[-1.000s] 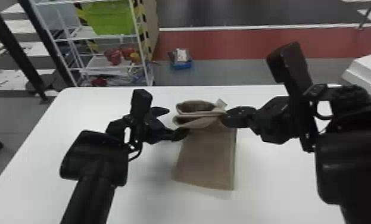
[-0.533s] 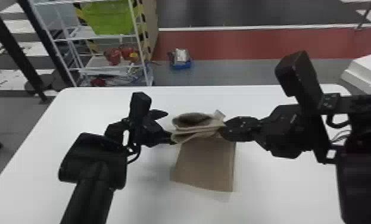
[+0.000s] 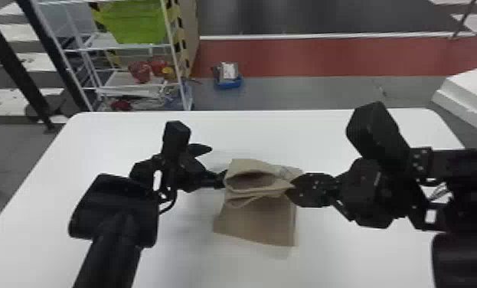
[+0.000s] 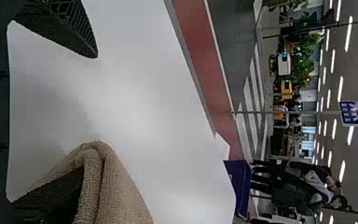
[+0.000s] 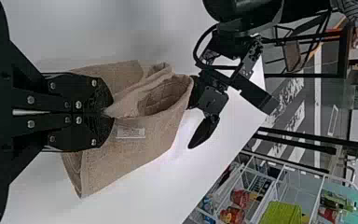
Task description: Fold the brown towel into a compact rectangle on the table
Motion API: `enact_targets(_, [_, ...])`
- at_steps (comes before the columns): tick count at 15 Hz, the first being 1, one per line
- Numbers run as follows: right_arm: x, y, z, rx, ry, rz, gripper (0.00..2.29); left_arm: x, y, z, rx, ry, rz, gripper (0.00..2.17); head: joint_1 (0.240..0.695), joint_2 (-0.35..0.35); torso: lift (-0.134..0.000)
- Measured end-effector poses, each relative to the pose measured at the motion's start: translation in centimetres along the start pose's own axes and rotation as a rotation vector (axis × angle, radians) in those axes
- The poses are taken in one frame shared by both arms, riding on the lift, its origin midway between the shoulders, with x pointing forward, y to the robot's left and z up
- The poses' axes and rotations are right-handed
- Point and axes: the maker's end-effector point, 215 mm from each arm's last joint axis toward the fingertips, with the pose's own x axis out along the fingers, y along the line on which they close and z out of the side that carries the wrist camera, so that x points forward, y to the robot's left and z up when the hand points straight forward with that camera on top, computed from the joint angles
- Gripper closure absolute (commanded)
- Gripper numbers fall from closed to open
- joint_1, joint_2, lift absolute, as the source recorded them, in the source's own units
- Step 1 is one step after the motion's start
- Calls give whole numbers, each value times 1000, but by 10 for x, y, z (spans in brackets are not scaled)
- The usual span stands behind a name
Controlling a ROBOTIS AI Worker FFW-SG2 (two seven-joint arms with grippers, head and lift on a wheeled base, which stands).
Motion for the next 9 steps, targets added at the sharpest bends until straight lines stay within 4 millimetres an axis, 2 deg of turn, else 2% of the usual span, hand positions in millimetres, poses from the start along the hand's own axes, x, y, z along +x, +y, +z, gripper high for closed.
enact_targets(4, [4, -1, -10, -17, 31, -30, 1291, -2, -2, -4, -5, 4, 1, 36, 695, 68, -134])
enact_targets(9, [19, 0, -23, -58, 79, -65, 1291, -1, -5, -4, -3, 4, -4, 36, 695, 65, -134])
